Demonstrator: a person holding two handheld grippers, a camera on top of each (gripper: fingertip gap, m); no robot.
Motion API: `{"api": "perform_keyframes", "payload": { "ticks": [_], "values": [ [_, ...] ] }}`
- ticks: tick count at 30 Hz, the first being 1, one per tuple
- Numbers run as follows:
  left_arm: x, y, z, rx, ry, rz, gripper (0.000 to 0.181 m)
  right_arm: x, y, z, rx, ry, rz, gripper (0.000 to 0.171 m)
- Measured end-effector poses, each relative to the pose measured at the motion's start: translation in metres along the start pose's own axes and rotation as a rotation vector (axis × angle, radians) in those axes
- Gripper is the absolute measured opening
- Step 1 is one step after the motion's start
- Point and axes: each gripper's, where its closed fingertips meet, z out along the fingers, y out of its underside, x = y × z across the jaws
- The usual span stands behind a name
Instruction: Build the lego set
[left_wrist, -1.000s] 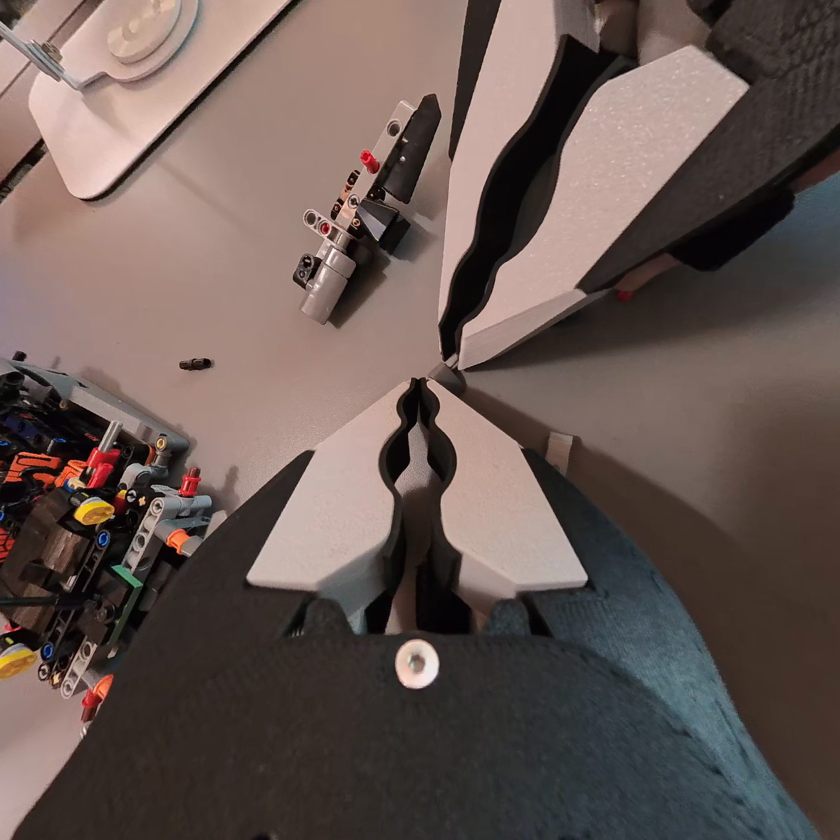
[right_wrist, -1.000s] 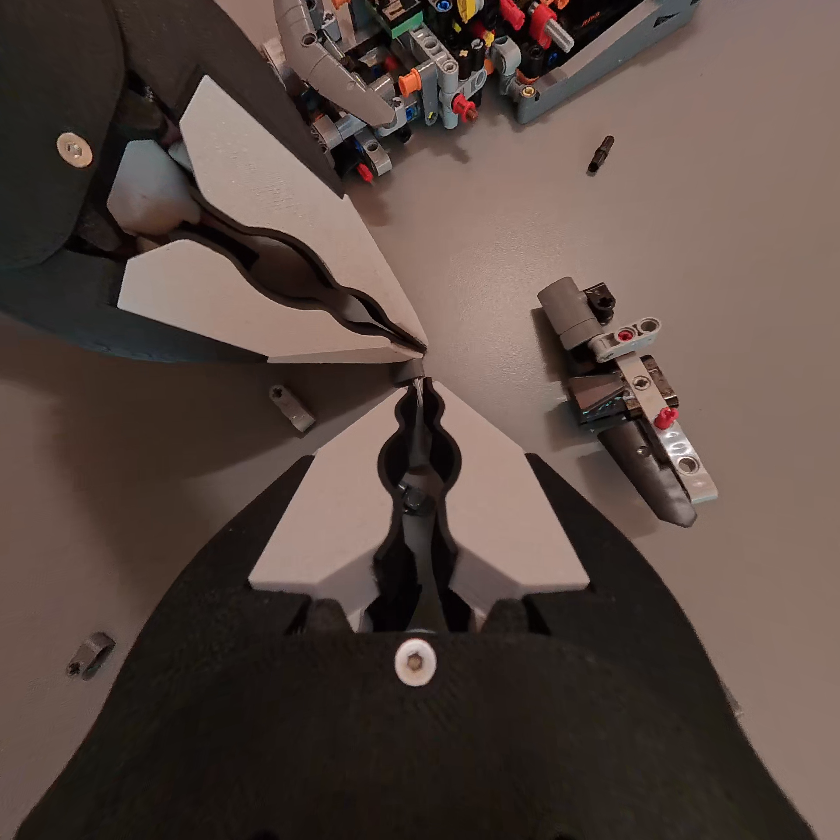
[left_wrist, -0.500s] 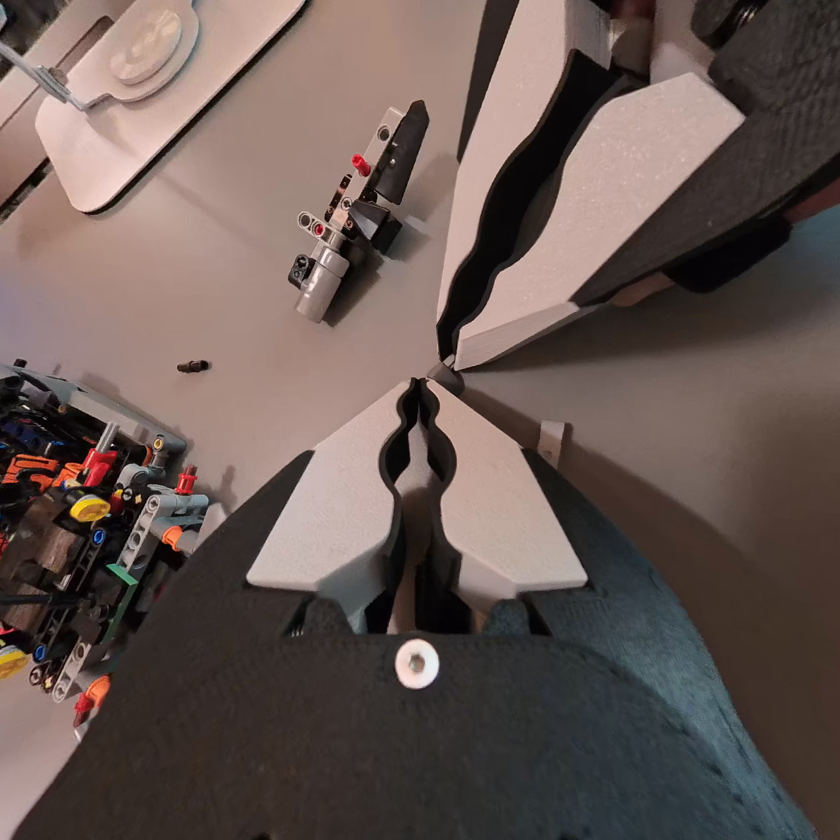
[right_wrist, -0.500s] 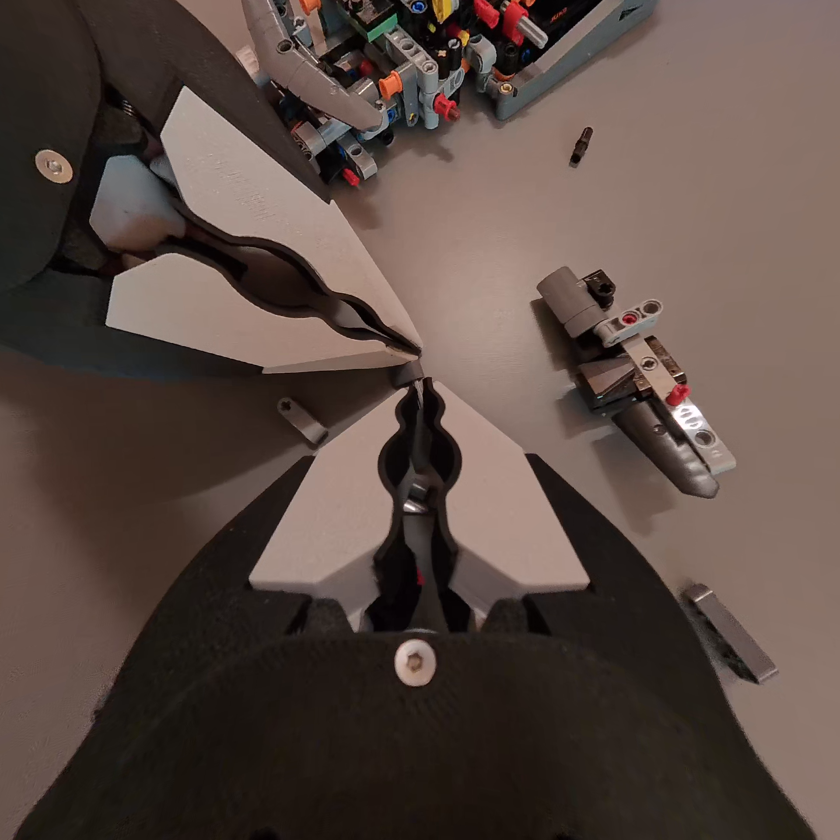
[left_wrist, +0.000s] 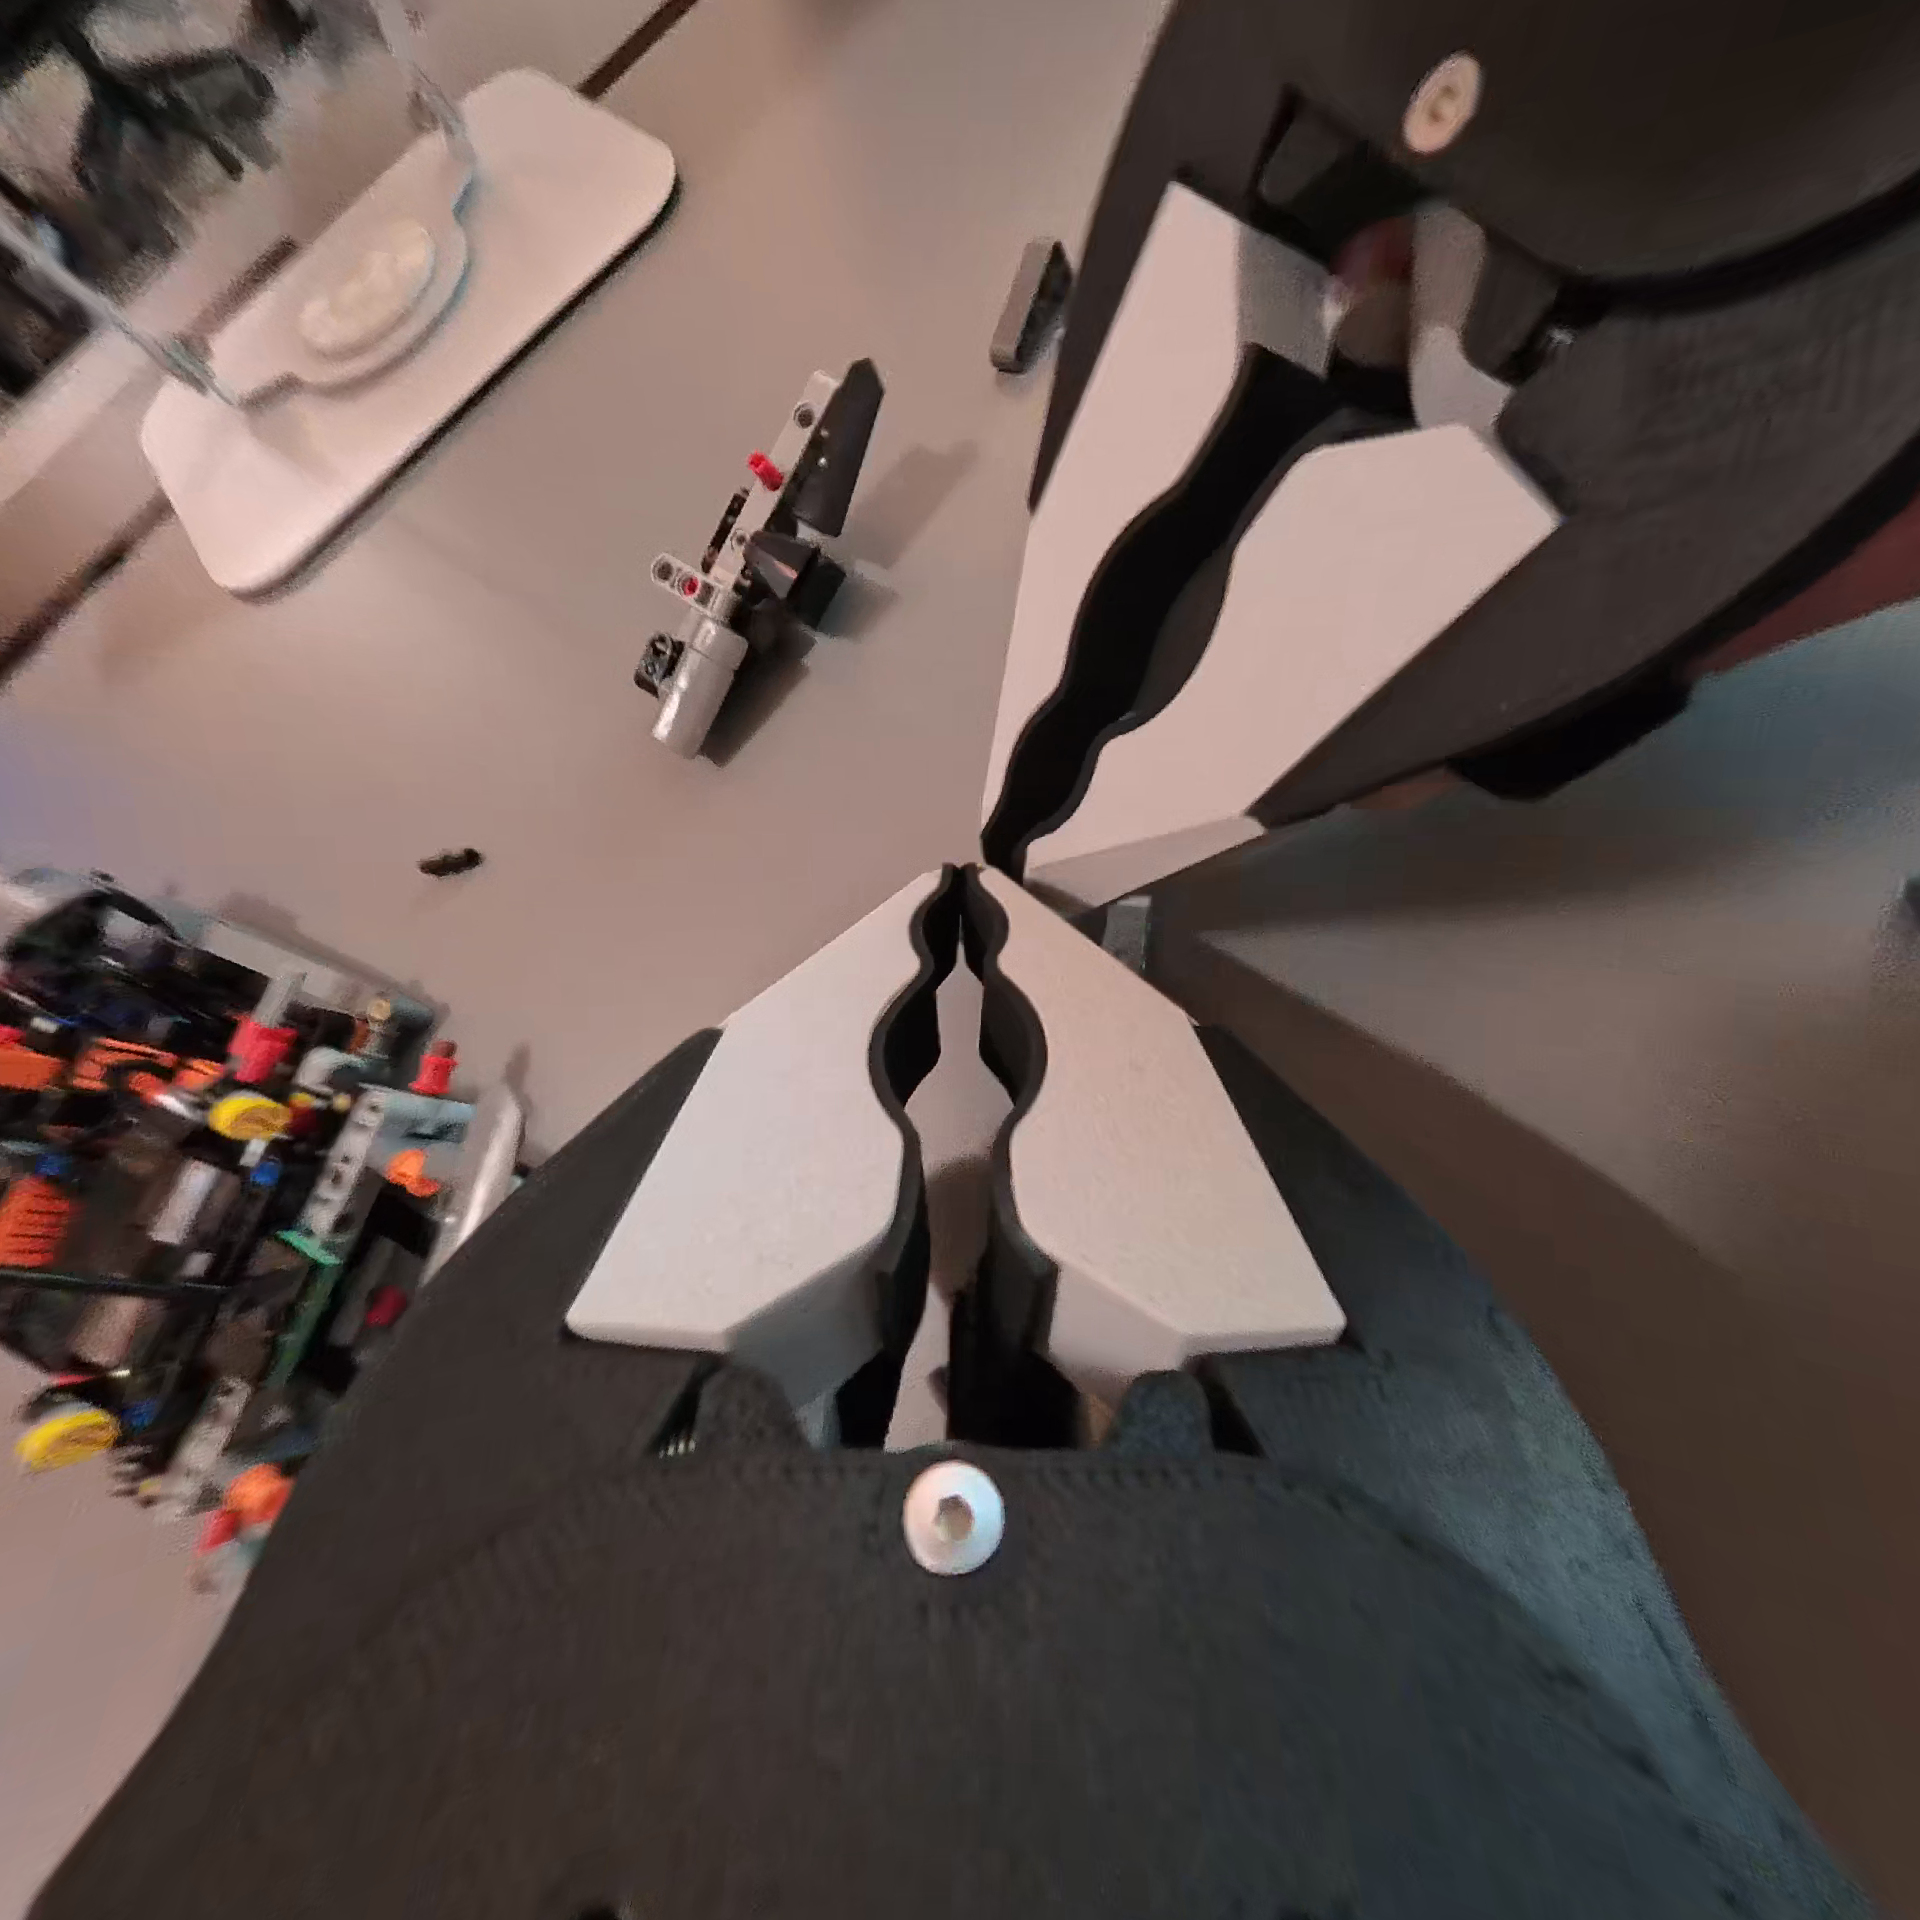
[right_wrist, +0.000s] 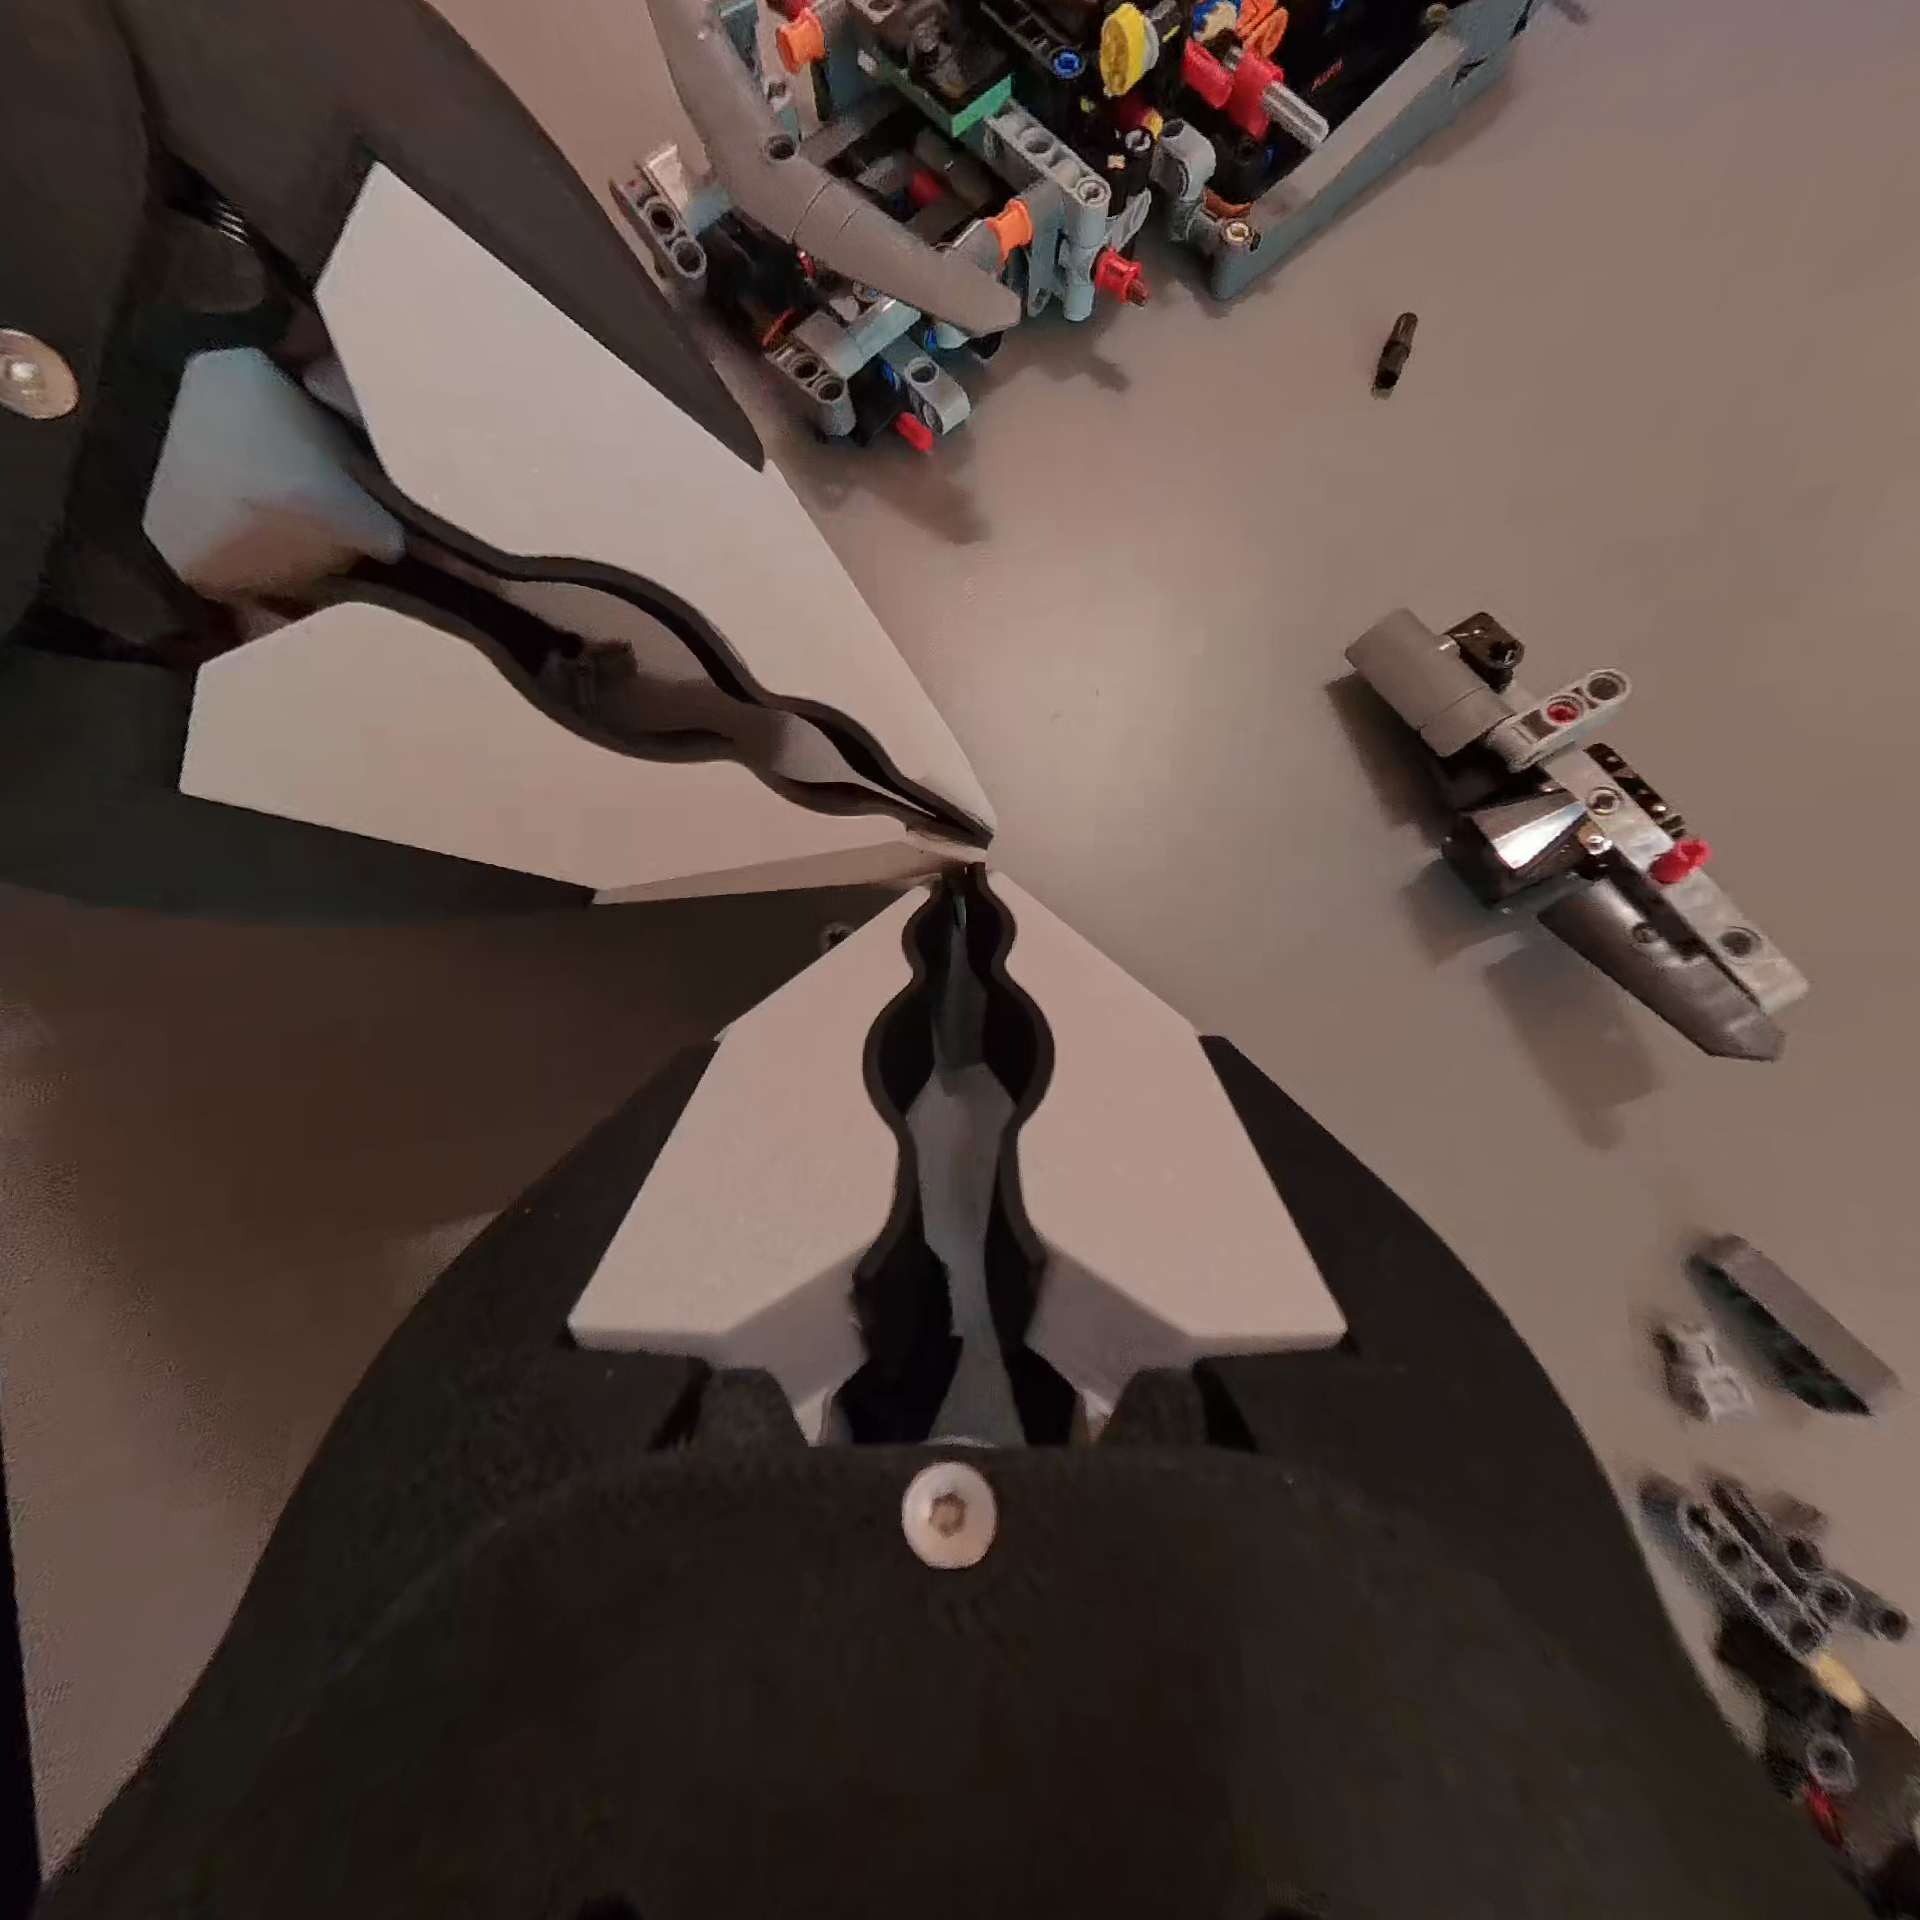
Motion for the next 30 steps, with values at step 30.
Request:
{"api": "perform_keyframes", "payload": {
  "ticks": [30],
  "values": [
    [-0.007, 0.017, -0.030, 0.090, 0.032, -0.096, 0.003, -0.014, 0.016, -0.029, 0.054, 0.063, 0.083, 0.000]
  ]
}}
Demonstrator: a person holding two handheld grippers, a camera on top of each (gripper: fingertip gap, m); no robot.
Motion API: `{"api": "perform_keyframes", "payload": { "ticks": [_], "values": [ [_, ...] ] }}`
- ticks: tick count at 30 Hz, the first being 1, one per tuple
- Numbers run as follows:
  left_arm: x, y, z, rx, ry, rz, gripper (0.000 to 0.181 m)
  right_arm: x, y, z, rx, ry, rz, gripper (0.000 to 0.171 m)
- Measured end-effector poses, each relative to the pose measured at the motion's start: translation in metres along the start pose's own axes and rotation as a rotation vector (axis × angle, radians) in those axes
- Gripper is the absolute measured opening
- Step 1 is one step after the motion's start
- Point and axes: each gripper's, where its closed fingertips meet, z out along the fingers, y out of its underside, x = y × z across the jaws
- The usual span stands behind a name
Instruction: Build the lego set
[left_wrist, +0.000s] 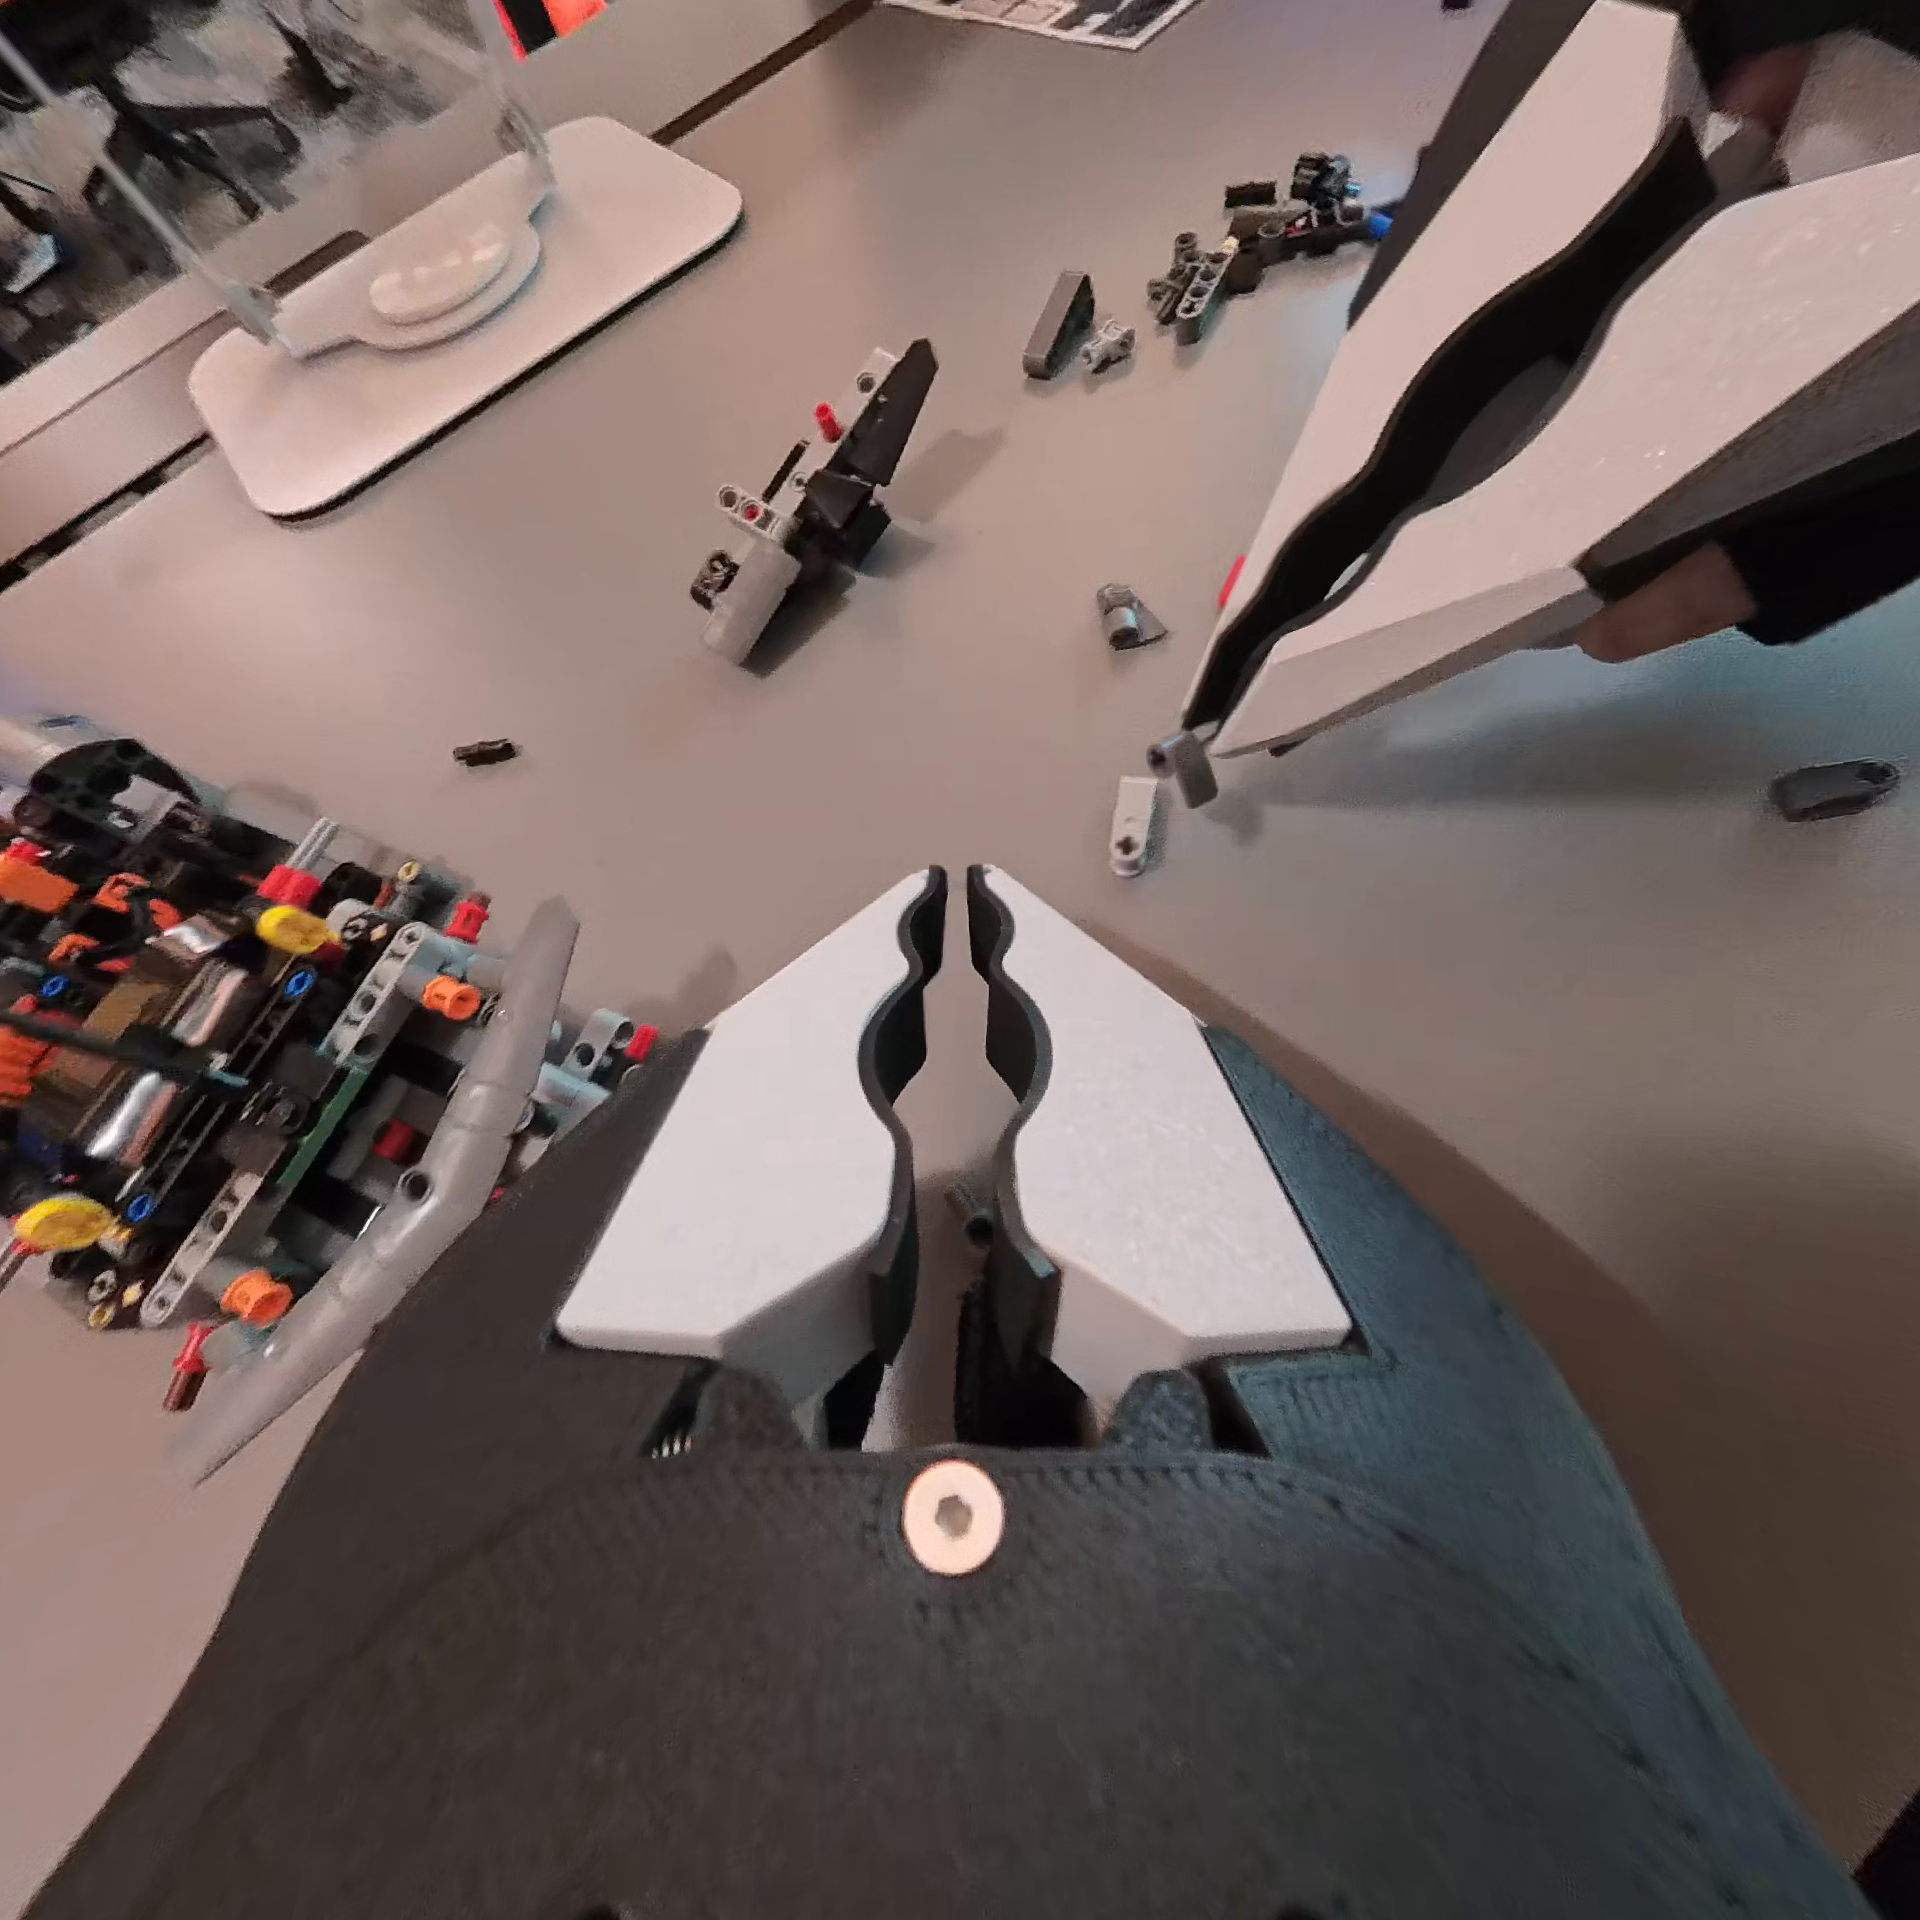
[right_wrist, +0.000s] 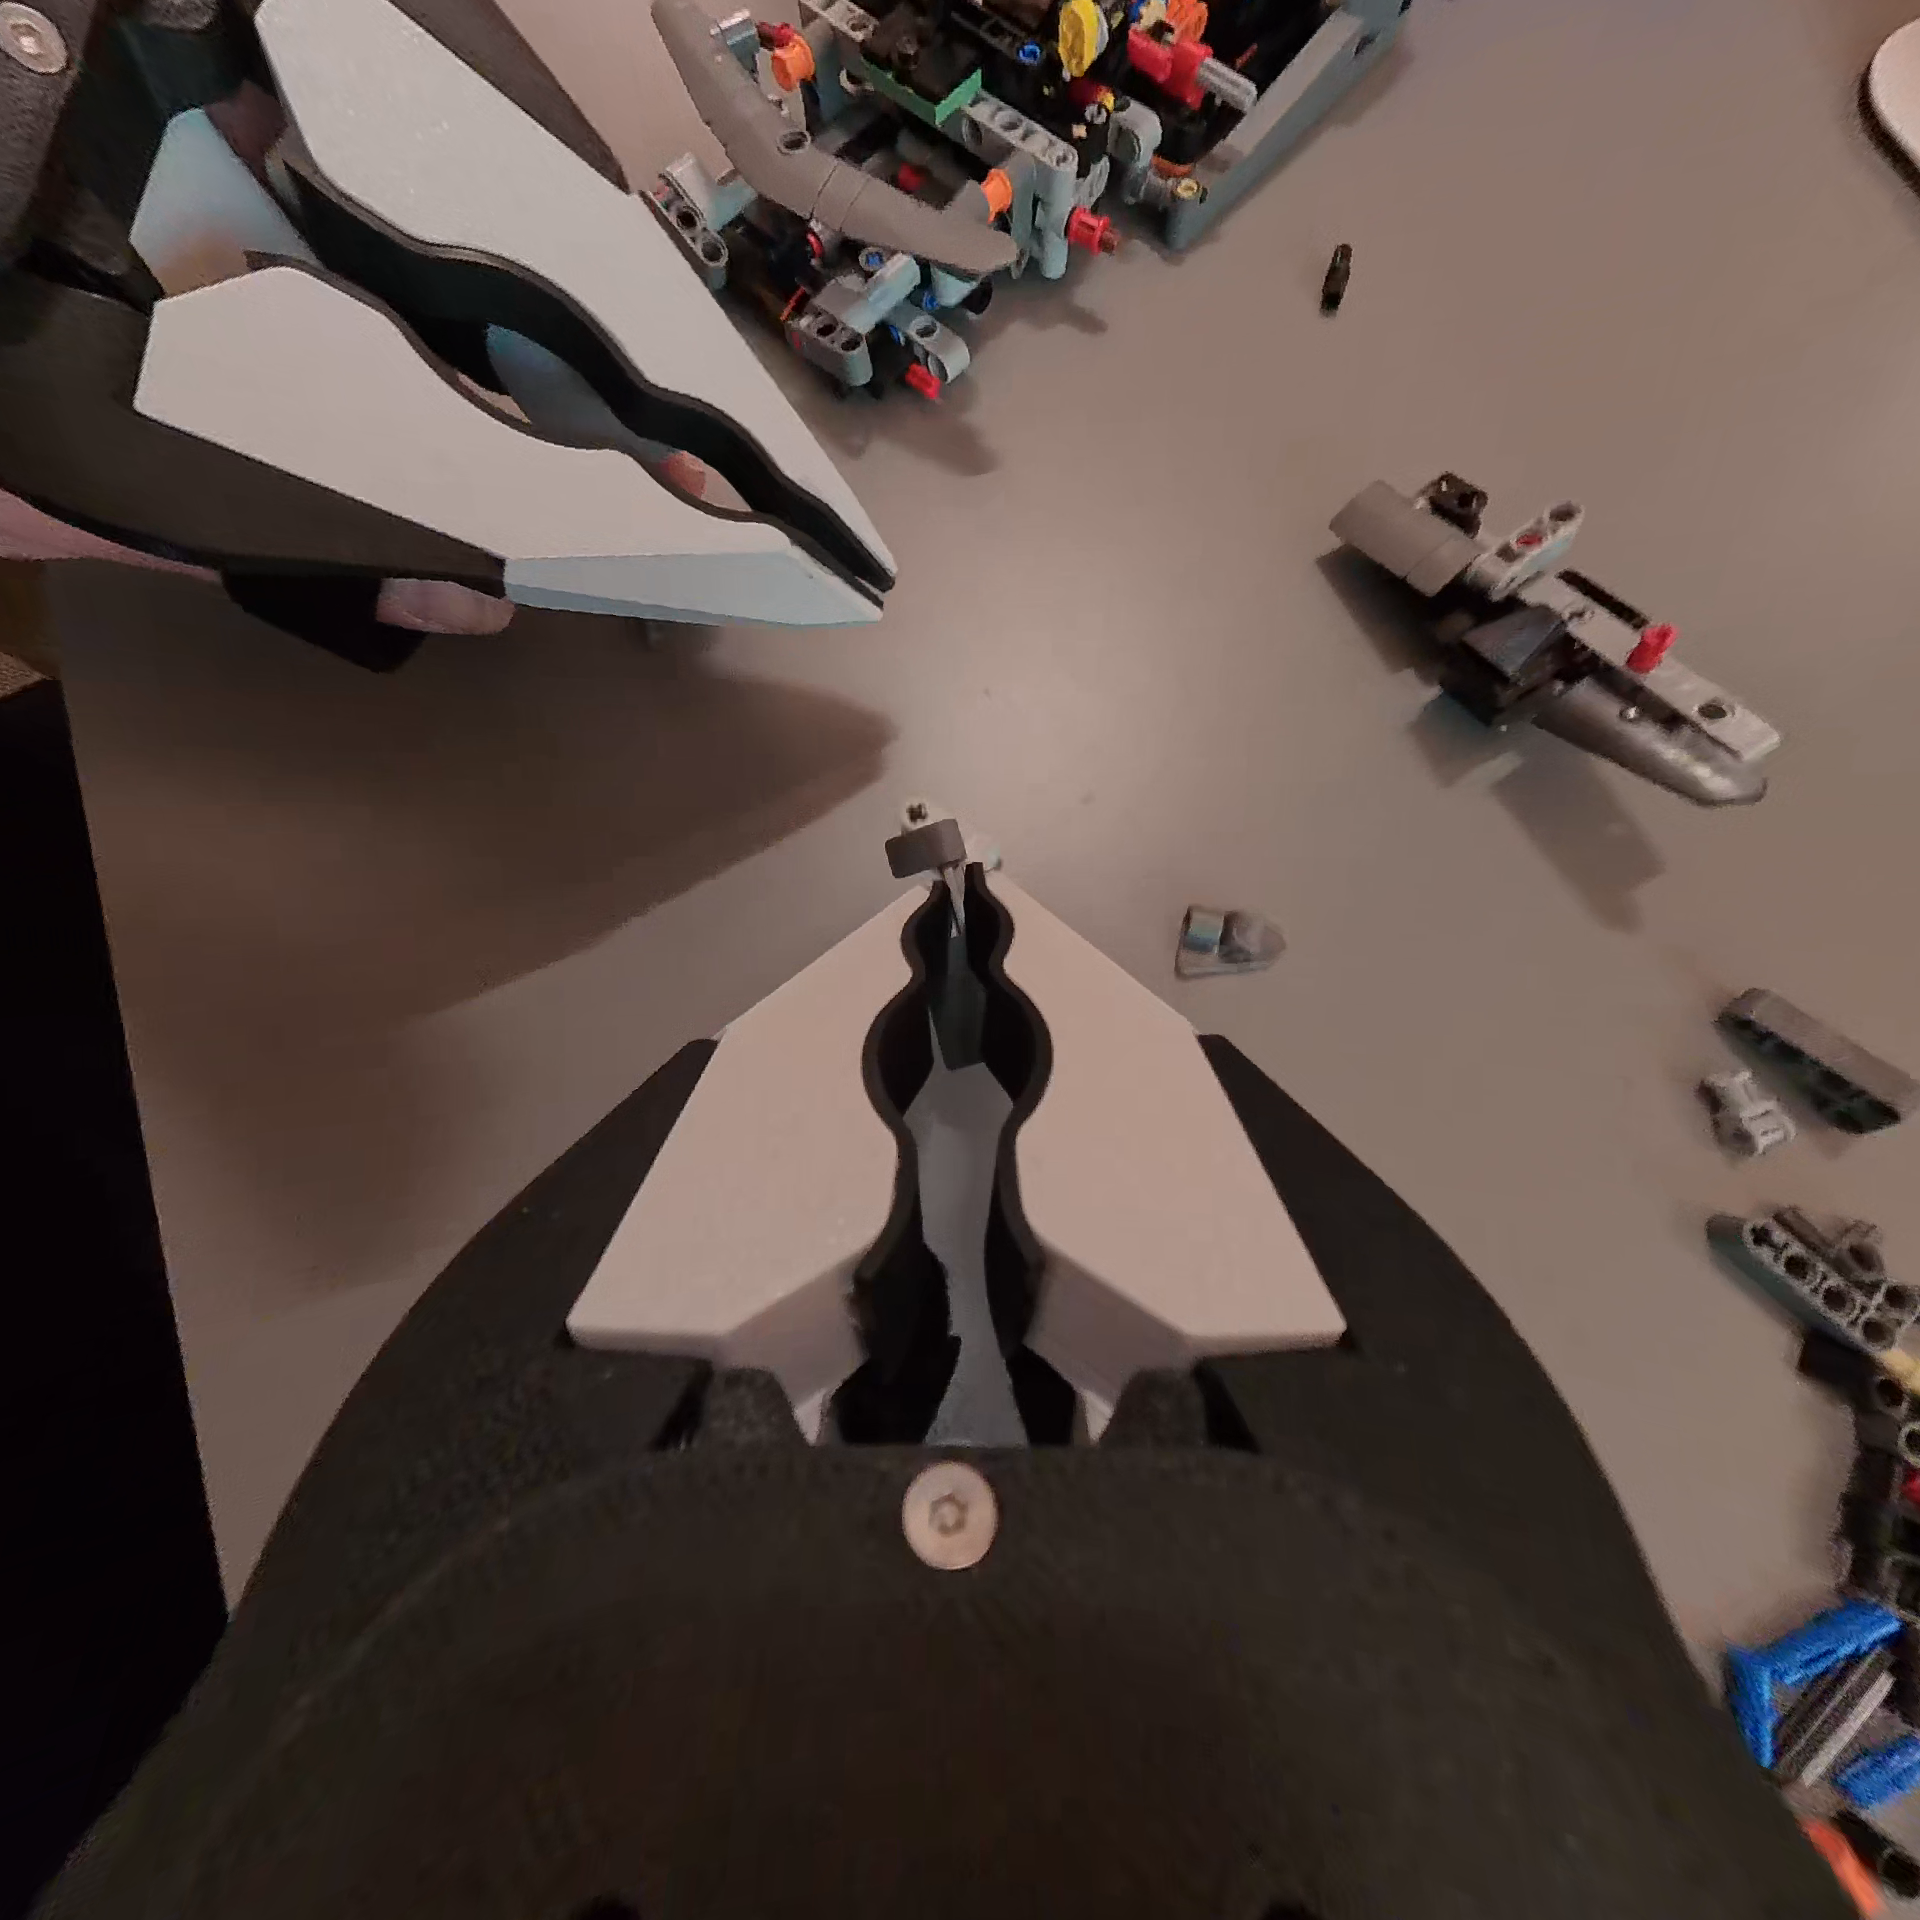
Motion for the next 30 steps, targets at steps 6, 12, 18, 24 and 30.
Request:
{"api": "perform_keyframes", "payload": {
  "ticks": [6, 12, 18, 24, 30],
  "values": [
    [0.013, -0.005, 0.012, -0.035, 0.063, 0.047, 0.004, 0.000, 0.008, -0.007, 0.040, -0.015, 0.053, 0.000],
    [0.027, -0.032, -0.001, 0.075, 0.109, 0.022, 0.003, -0.007, -0.010, -0.021, 0.149, -0.008, 0.040, 0.000],
    [0.036, -0.042, -0.011, 0.149, 0.115, -0.035, 0.000, -0.014, -0.018, -0.029, 0.195, 0.027, 0.007, 0.000],
    [0.039, -0.041, -0.014, 0.153, 0.073, -0.048, 0.000, -0.021, -0.023, -0.030, 0.232, 0.027, 0.017, 0.000],
    [0.038, -0.045, -0.016, 0.182, 0.050, -0.086, 0.000, -0.021, -0.027, -0.032, 0.267, 0.034, 0.026, 0.000]
  ]
}}
